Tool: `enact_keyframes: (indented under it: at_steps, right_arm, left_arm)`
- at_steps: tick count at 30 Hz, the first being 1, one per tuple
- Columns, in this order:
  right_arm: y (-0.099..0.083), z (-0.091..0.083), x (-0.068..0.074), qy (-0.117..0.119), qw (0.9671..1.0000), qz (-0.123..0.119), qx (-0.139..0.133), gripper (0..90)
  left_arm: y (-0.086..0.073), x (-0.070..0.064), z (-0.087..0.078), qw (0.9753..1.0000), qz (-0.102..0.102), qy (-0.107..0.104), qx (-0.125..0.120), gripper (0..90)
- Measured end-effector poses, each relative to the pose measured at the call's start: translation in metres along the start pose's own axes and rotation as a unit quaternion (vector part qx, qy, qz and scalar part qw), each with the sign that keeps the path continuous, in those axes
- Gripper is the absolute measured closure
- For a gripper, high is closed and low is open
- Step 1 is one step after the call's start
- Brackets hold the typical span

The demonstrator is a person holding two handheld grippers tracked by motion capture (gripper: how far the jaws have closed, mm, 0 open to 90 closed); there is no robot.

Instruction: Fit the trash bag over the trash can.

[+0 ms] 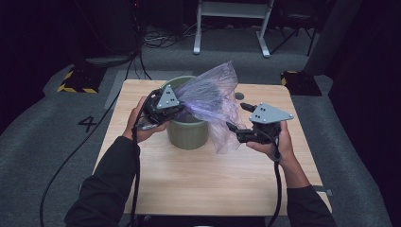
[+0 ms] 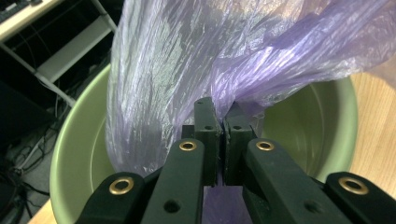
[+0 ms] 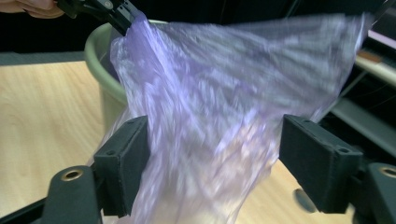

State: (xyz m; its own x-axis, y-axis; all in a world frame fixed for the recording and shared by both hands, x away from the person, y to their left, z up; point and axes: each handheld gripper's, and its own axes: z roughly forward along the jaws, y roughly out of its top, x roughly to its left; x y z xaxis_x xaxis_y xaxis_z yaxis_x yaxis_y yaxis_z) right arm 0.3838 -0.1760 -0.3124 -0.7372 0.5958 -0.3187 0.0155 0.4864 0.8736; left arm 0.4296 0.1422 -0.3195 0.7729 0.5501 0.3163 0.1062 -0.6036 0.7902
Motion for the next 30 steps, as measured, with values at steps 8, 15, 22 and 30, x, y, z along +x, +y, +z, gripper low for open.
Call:
enact_keyframes:
  at_steps: [8, 15, 22, 30]
  right_arm:
    - [-0.021, 0.024, 0.01, 0.058, 0.998, 0.011, 0.021, 45.5]
    - [-0.019, 0.027, 0.019, 0.061, 0.998, -0.015, -0.002, 83.4]
    - [-0.008, 0.024, 0.03, 0.067, 0.9967, -0.044, -0.01, 89.1]
    - [0.005, 0.03, 0.044, 0.098, 0.993, -0.065, -0.007, 88.5]
  left_arm:
    - [-0.014, 0.005, -0.003, 0.9997, -0.025, 0.0, -0.008, 83.0]
    - [-0.018, 0.005, -0.012, 0.9985, -0.047, 0.014, -0.023, 56.4]
    - [-0.009, -0.008, -0.032, 0.9941, -0.063, -0.017, -0.086, 20.7]
    - [0.016, -0.044, -0.029, 0.9968, 0.022, -0.035, -0.069, 23.5]
